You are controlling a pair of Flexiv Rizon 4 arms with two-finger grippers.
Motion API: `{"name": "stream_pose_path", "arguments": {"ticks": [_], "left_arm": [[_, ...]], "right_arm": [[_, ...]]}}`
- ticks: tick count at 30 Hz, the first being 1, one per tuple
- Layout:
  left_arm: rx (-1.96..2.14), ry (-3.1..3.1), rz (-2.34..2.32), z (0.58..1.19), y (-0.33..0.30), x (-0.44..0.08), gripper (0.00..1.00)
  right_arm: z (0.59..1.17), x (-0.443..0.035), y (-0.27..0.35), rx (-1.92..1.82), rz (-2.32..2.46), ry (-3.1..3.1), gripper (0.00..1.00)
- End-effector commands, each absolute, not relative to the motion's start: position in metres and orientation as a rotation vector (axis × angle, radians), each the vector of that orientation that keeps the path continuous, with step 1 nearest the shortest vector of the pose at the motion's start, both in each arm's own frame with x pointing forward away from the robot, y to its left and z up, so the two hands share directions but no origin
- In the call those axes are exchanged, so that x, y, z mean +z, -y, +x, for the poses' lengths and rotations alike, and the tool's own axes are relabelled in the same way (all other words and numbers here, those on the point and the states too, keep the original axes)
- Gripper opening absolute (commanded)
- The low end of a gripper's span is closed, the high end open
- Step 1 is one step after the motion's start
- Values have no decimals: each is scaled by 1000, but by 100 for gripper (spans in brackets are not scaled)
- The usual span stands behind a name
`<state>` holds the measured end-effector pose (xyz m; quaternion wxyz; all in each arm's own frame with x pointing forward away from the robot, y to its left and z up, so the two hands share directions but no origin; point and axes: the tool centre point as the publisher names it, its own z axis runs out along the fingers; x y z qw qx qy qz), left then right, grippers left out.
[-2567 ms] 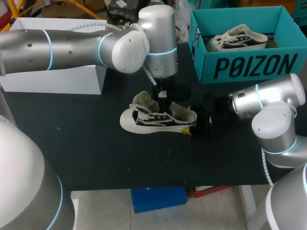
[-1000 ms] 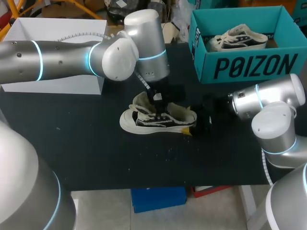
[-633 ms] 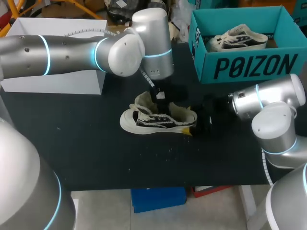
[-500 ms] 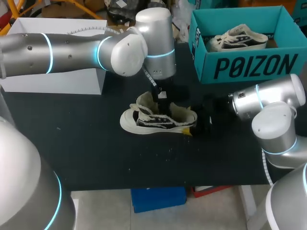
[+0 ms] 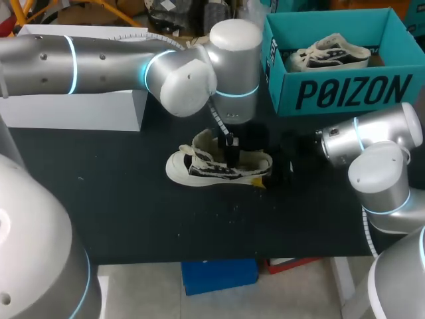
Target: Take the shoe out of the shoebox, open the shoe tongue, remove and reinsert the insole, then place the shoe into the shoebox
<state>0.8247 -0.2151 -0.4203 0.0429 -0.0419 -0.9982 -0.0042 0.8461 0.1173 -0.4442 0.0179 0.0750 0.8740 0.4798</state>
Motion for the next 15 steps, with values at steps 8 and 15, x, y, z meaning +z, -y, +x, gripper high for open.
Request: {"name": "stream_pose_path", "arguments": {"ticks": [8,15], "left_arm": [[-91,3165,-184,835,192,-450,33],[-193,3235,-242,841,196,-463,31]], "right_arm": [[847,-444,-118,1489,237,-2715,0],[847,-444,-118,1489,237,-2715,0]]}}
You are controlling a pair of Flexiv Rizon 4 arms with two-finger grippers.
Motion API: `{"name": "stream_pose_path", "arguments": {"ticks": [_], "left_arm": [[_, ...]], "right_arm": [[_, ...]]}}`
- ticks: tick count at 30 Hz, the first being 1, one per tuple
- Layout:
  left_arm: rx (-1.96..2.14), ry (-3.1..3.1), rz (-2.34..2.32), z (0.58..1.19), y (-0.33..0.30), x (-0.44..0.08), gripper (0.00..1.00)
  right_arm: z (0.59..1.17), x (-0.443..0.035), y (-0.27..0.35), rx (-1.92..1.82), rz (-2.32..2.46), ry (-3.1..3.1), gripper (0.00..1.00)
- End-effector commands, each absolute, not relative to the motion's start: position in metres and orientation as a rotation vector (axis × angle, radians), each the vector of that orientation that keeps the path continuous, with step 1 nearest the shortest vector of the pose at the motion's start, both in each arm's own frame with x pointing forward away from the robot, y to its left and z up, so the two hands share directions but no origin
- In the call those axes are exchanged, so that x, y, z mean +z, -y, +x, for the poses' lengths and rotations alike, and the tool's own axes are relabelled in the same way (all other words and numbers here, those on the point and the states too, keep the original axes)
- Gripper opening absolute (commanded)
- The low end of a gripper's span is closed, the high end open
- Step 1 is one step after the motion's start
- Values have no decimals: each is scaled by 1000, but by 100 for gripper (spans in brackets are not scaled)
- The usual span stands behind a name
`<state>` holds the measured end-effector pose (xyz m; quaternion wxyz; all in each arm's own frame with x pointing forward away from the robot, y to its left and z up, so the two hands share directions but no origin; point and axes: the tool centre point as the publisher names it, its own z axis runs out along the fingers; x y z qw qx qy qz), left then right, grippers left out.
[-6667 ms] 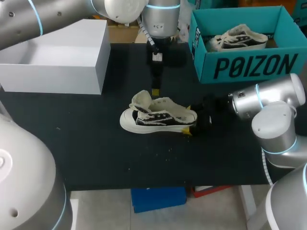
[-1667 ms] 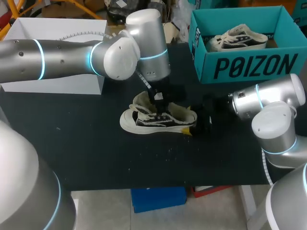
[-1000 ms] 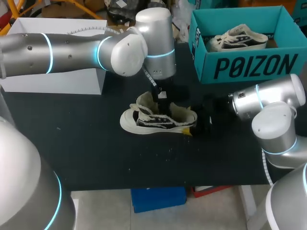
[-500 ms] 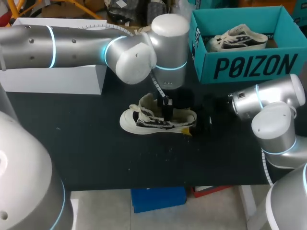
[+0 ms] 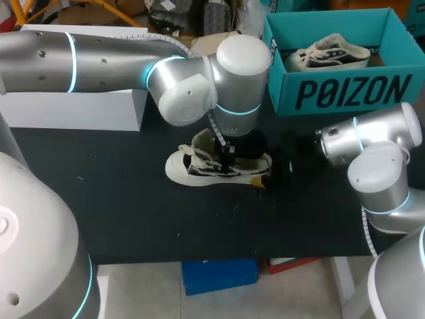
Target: Take the shoe out of the shoebox, open the shoe tongue, remove and reinsert the insole, then place the shoe into the shoebox
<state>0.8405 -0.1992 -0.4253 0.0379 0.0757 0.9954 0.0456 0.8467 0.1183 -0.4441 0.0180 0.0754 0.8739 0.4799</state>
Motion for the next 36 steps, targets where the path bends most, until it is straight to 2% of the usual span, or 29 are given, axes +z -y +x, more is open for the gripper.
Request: {"name": "stream_pose_path", "arguments": {"ticks": [1,6,13,27,30,33,36], "left_arm": [[186,-3006,218,841,196,-463,31],[165,-2919,140,846,193,-465,25],[138,-2807,67,853,187,-460,30],[95,-2664,92,881,191,-455,26],[72,-2672,97,883,194,-458,23],[72,-2686,111,882,198,-462,8],[60,-2712,135,881,199,-463,5]], "right_arm": [[847,-444,-118,1489,237,-2715,0],[847,-444,-118,1489,237,-2715,0],[847,-444,-118,1489,237,-2715,0],[847,-444,-118,1489,237,-2715,0],[847,-444,-118,1489,237,-2715,0],[847,-444,-118,1489,237,-2715,0],[847,-444,-118,1489,237,-2715,0]]}}
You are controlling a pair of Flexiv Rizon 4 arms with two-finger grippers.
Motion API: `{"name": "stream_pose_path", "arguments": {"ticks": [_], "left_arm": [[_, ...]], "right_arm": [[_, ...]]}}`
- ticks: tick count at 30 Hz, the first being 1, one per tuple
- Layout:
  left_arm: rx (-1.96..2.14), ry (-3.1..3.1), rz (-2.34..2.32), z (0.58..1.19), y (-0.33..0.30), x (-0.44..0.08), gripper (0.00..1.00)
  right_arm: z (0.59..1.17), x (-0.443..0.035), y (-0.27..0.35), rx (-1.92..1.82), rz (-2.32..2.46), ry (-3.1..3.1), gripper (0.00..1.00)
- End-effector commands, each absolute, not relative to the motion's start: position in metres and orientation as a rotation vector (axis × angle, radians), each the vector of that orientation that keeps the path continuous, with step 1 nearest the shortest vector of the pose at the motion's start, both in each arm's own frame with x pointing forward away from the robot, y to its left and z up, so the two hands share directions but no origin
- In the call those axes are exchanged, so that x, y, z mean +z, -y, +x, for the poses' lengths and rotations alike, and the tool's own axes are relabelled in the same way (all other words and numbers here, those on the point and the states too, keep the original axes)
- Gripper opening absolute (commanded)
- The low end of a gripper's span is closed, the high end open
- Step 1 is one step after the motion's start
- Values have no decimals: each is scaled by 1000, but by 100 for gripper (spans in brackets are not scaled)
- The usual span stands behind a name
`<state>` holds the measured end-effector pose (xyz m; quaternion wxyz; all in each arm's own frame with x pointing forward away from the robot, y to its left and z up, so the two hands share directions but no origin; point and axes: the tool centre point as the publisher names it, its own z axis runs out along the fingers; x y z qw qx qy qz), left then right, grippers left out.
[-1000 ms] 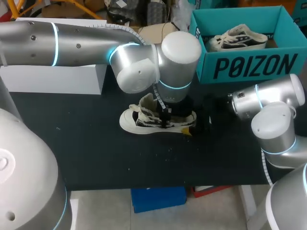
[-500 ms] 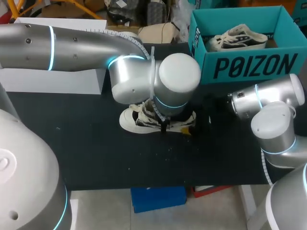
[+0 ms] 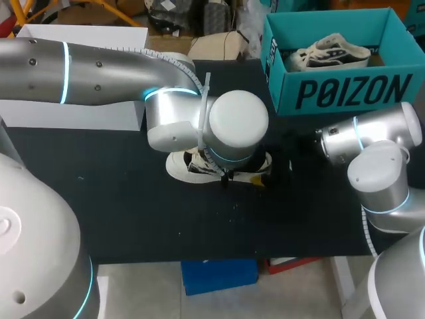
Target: Take the shoe out of the shoebox, open the shoe tongue, remove and reinsert the insole, then place the shoe into the shoebox
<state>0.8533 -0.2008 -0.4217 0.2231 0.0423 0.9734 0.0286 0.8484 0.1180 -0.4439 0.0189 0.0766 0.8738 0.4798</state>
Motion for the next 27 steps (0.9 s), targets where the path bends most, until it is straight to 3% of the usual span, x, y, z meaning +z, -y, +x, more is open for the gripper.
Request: {"name": "stream_pose_path", "arguments": {"ticks": [1,27], "left_arm": [[48,-2724,141,880,199,-463,0],[36,-2979,323,819,222,-410,0]], "right_arm": [[847,-444,-118,1489,237,-2715,0],[847,-444,-118,1489,237,-2715,0]]}}
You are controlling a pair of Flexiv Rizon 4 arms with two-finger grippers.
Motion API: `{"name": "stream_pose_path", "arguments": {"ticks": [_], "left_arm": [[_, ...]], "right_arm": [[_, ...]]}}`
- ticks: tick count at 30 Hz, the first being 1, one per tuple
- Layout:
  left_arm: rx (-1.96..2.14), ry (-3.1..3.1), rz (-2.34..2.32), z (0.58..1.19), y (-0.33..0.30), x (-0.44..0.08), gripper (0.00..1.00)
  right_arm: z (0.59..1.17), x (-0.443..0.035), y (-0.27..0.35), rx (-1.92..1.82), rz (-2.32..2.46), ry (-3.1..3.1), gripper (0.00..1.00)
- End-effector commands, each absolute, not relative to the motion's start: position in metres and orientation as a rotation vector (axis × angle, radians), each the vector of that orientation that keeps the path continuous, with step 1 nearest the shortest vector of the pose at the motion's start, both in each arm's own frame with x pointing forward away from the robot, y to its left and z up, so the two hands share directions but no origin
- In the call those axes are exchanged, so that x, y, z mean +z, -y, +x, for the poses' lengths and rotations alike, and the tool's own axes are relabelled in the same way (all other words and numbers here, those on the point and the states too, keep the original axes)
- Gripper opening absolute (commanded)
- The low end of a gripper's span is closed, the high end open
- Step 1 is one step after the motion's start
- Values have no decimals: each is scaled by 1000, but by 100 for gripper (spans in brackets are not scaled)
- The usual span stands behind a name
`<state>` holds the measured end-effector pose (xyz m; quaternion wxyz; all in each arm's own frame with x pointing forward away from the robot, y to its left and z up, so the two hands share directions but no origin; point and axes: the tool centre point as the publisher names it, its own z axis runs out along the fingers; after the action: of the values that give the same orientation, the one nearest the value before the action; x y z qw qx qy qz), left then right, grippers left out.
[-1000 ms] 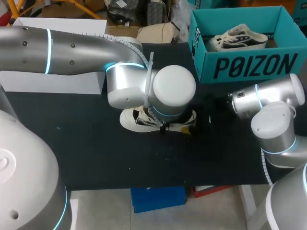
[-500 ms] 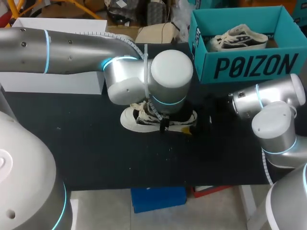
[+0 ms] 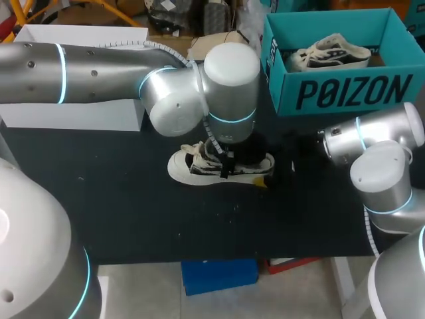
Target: Take the shoe out of the shoebox, open the shoe tongue, remove and reinsert the insole, then place the shoe into the shoebox
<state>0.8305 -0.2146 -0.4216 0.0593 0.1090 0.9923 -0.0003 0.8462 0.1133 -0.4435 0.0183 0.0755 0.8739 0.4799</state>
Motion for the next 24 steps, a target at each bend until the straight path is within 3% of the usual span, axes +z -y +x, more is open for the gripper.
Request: {"name": "stream_pose_path", "arguments": {"ticks": [1,9,24], "left_arm": [[32,-2974,322,819,222,-406,0],[22,-2932,297,818,220,-383,0],[-8,-2936,240,818,208,-391,0]], "right_arm": [[847,-444,-118,1489,237,-2715,0],[847,-444,-118,1489,237,-2715,0],[847,-444,-118,1489,237,-2715,0]]}}
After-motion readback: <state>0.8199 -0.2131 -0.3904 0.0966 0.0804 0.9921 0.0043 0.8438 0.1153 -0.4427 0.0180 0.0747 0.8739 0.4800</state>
